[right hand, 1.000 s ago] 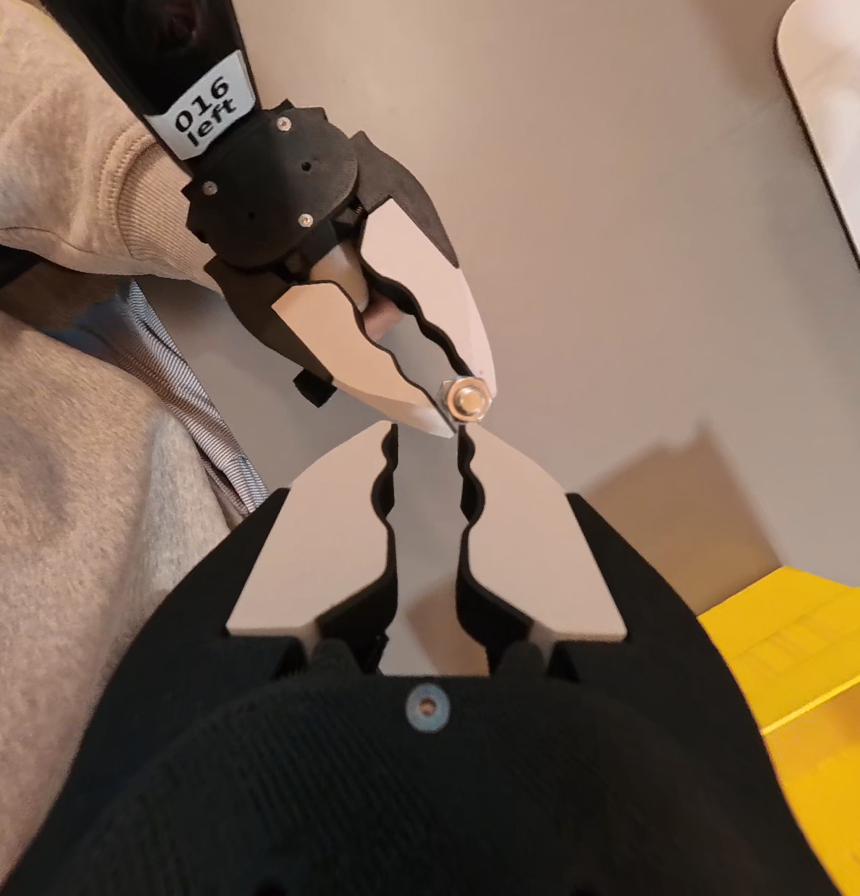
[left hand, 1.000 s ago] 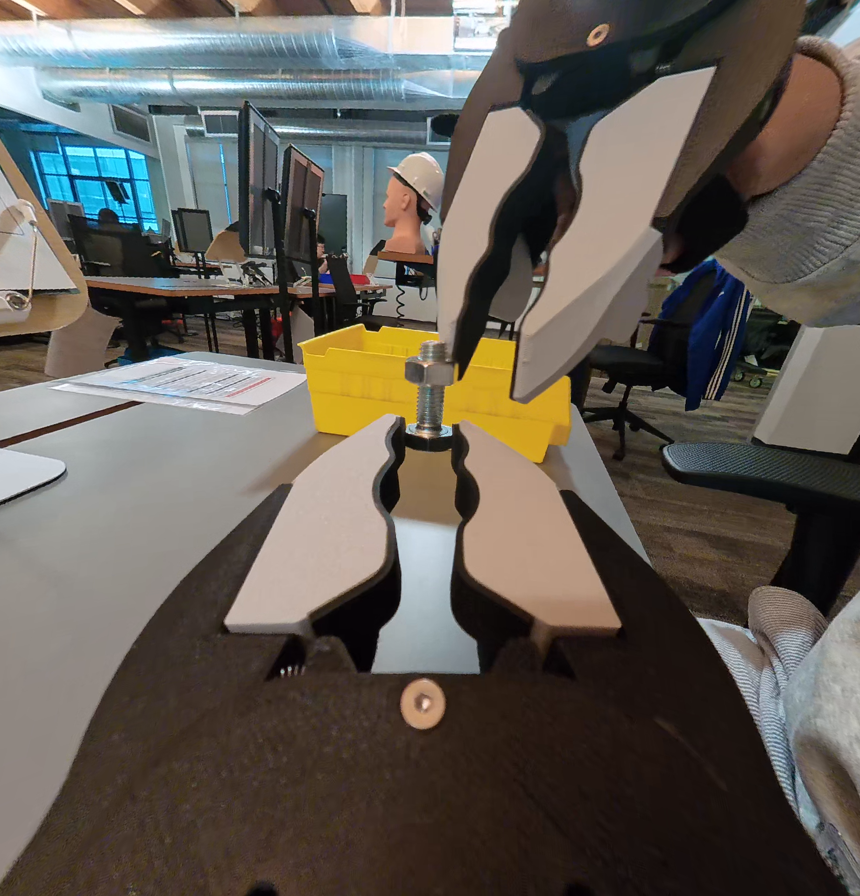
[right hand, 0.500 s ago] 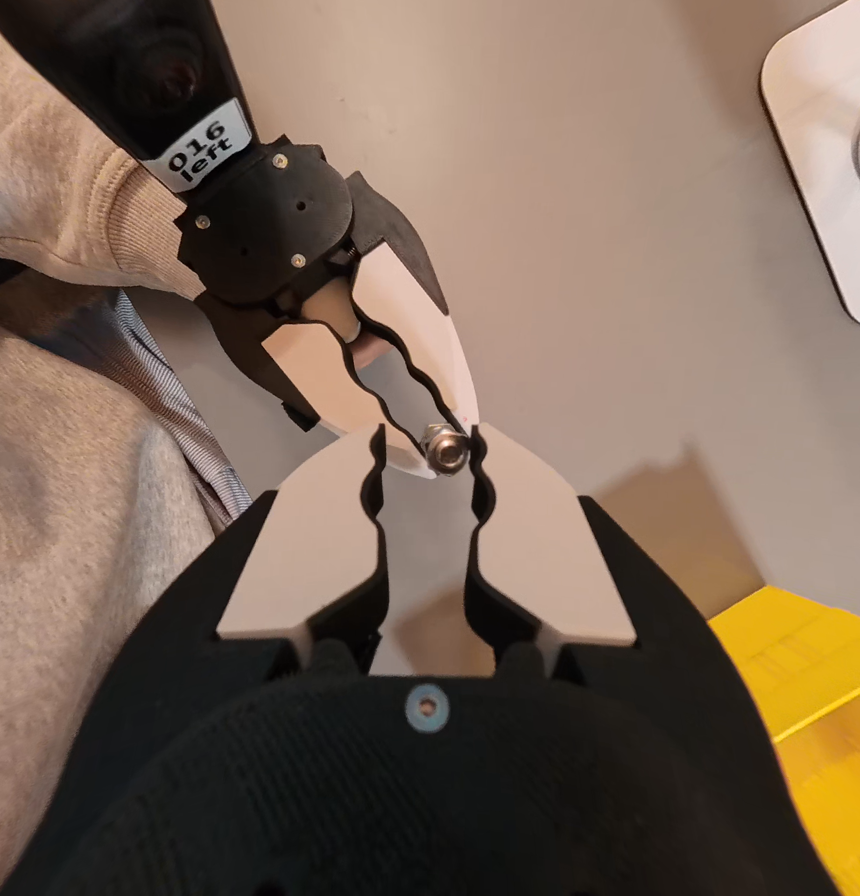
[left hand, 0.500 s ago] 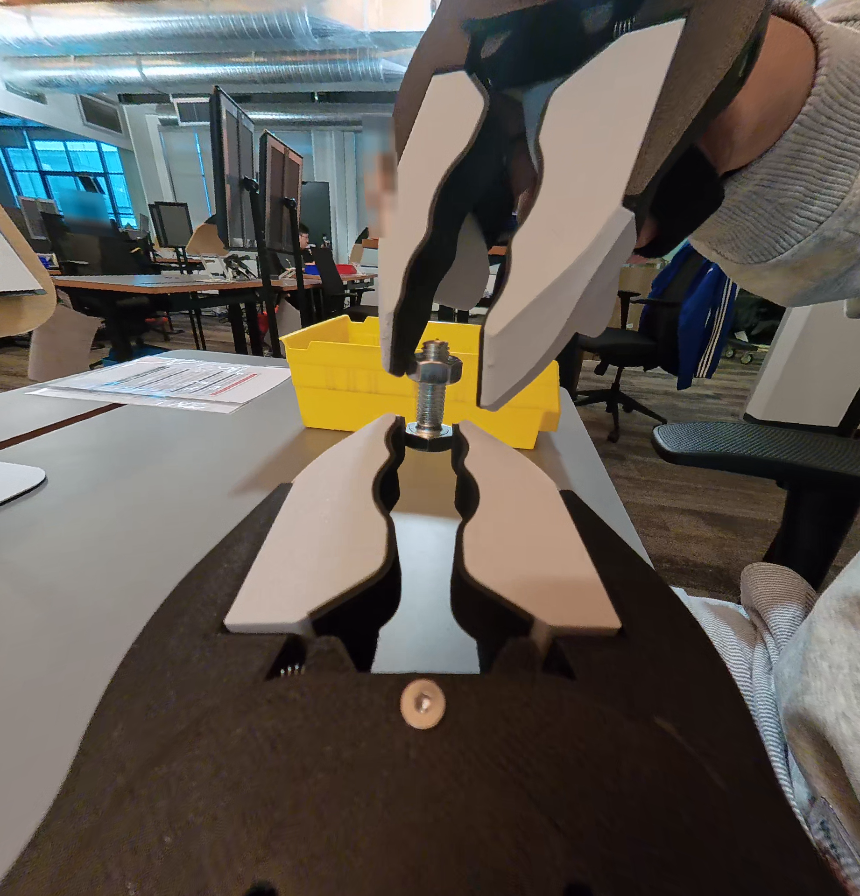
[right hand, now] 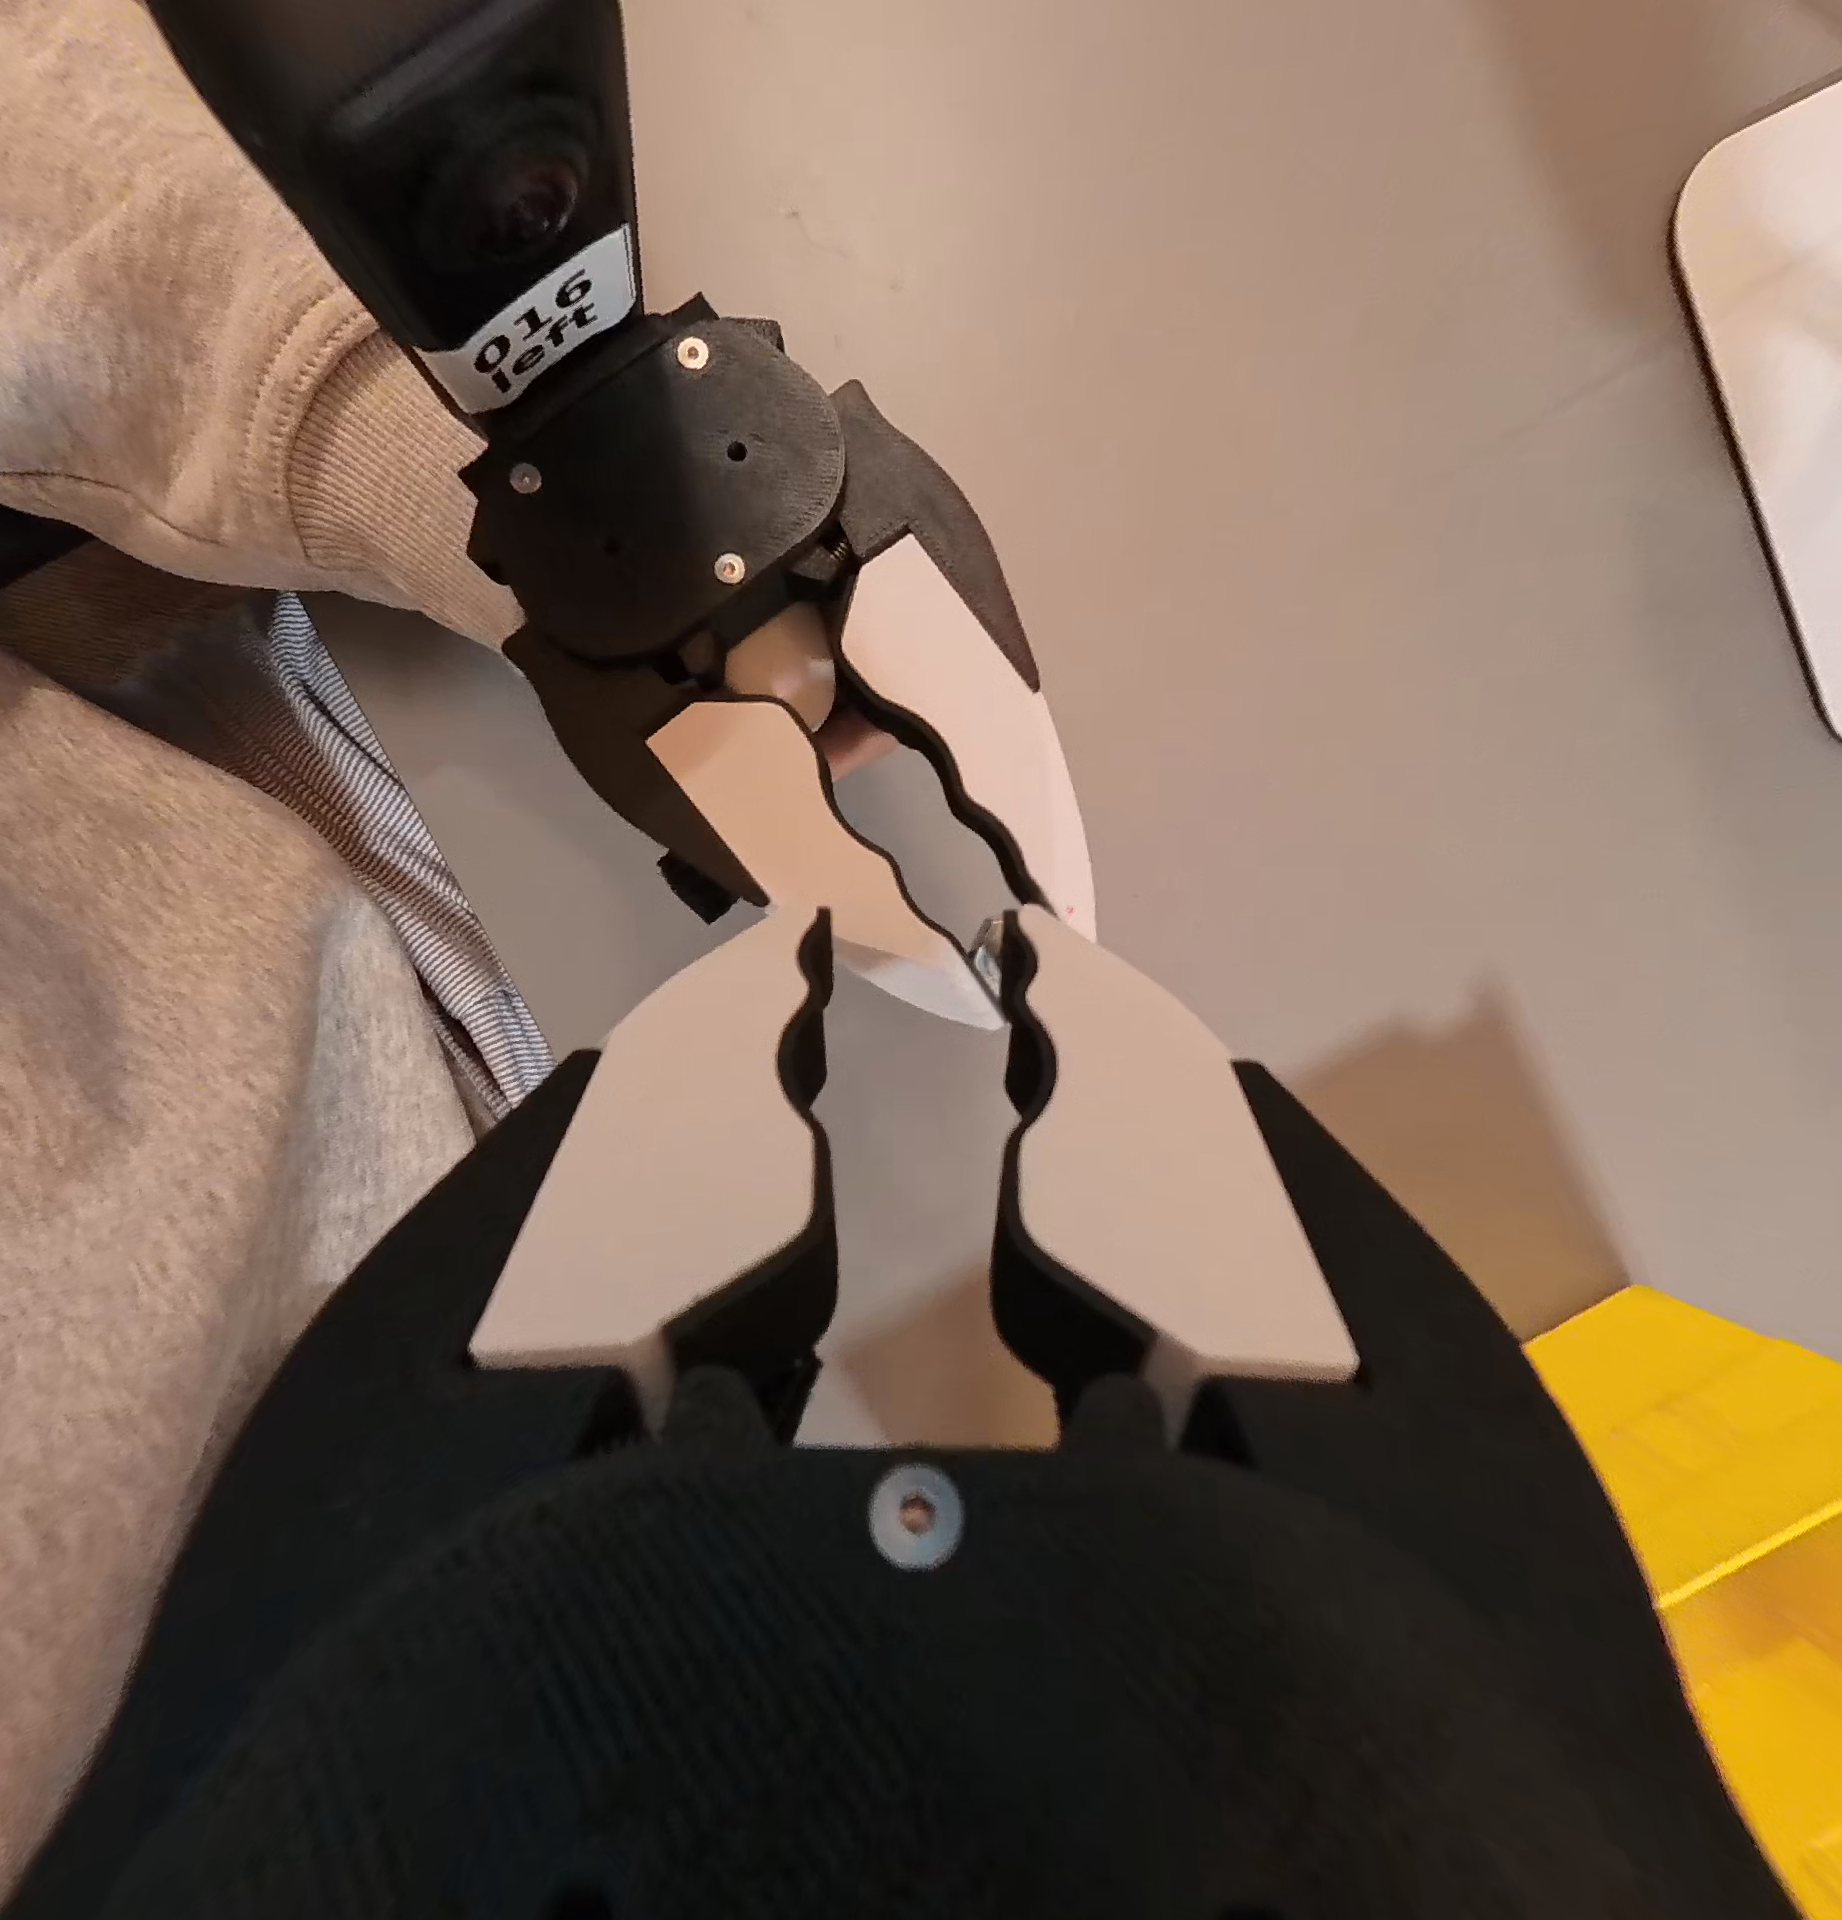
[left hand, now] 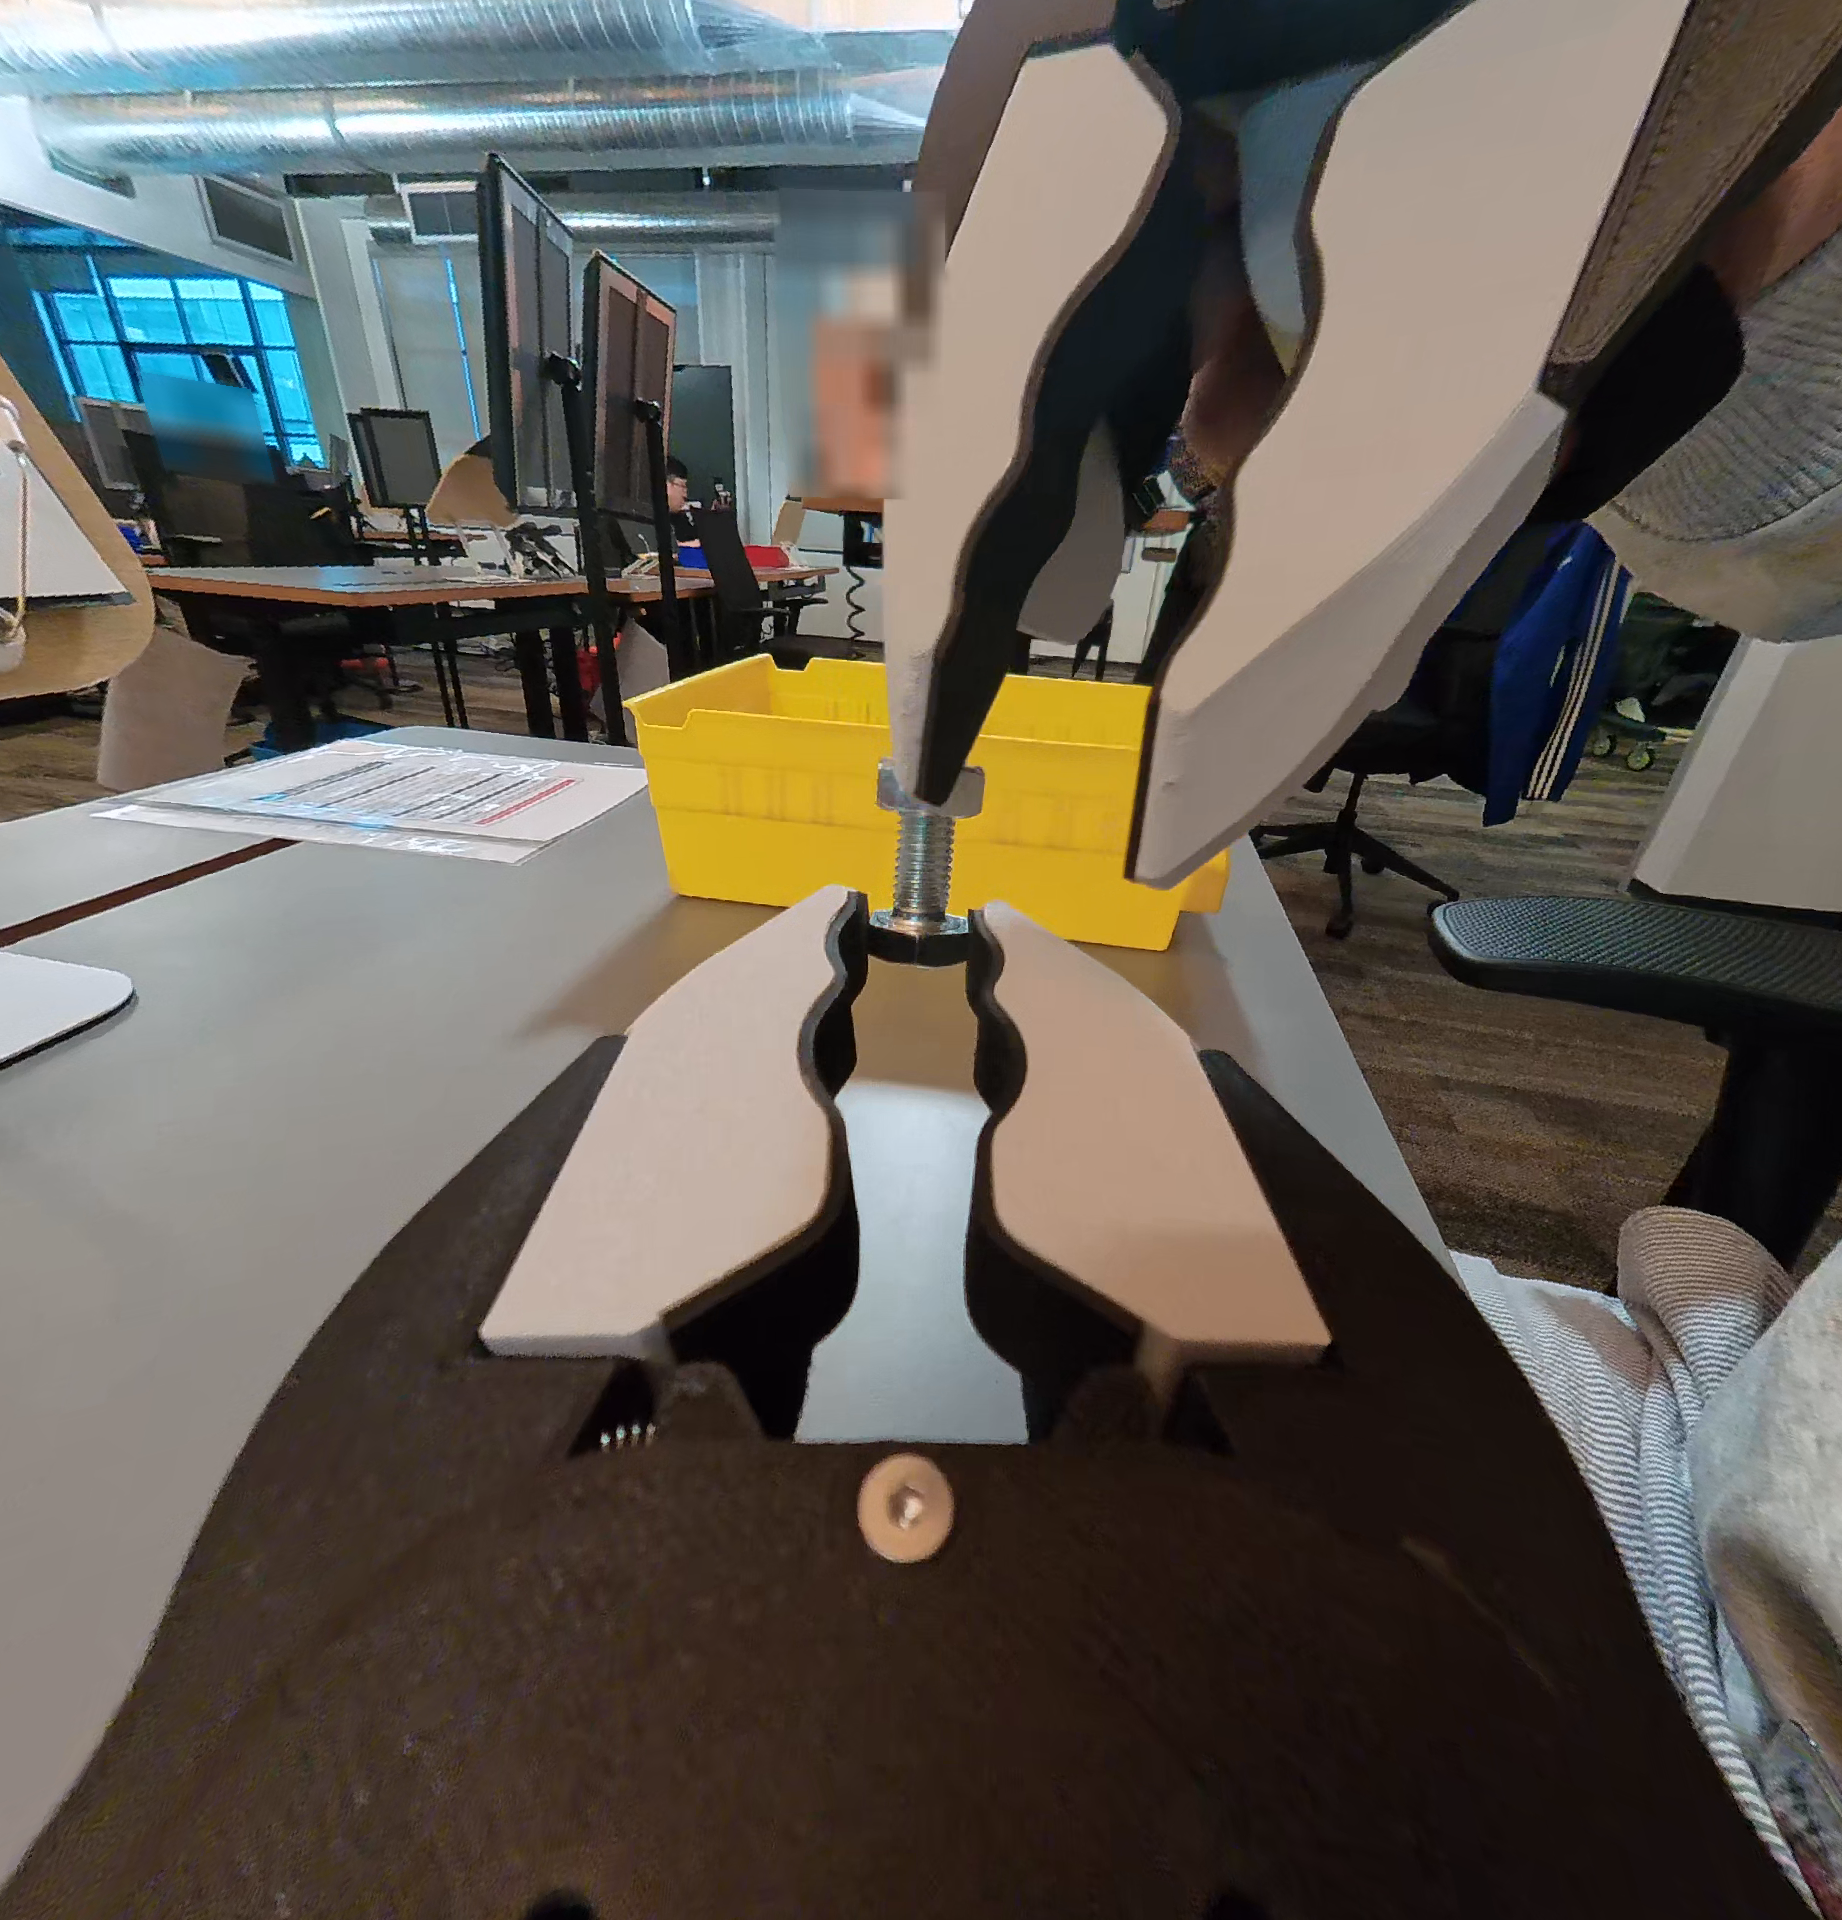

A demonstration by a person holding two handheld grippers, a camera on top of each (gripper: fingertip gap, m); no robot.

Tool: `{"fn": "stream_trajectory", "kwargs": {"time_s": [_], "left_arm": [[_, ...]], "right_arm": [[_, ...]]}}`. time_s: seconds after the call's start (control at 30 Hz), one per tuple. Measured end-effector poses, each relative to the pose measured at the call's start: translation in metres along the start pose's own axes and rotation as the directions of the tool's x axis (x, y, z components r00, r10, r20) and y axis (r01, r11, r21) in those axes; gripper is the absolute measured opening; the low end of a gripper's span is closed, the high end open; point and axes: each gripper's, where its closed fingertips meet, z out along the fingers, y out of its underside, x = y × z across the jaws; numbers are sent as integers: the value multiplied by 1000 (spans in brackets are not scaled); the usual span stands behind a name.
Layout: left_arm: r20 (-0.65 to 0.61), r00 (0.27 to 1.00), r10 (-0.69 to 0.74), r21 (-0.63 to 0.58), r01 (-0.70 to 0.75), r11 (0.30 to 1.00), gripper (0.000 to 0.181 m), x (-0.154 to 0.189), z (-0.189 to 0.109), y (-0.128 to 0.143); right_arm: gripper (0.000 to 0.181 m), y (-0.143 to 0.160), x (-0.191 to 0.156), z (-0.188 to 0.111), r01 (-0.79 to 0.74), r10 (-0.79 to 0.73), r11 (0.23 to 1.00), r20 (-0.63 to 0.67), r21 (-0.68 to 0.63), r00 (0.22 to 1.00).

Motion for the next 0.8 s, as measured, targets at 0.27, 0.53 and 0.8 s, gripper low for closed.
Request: {"fn": "stream_trajectory", "kwargs": {"time_s": [0.27, 0.53, 0.8], "left_arm": [[40, 998, -43, 21, 42, 999, 19, -11, -3, -3], [38, 999, -24, 39, 22, 999, 18, -9, -4, -6], [33, 999, -25, 24, 24, 999, 19, -9, -3, -4]], "right_arm": [[31, 5, 6, -5, -19, 18, 1000, -42, -15, 999], [31, 12, 17, -5, -70, 69, 997, -57, -14, 996], [35, 10, 20, -1, -63, 63, 998, -54, -5, 997]]}}
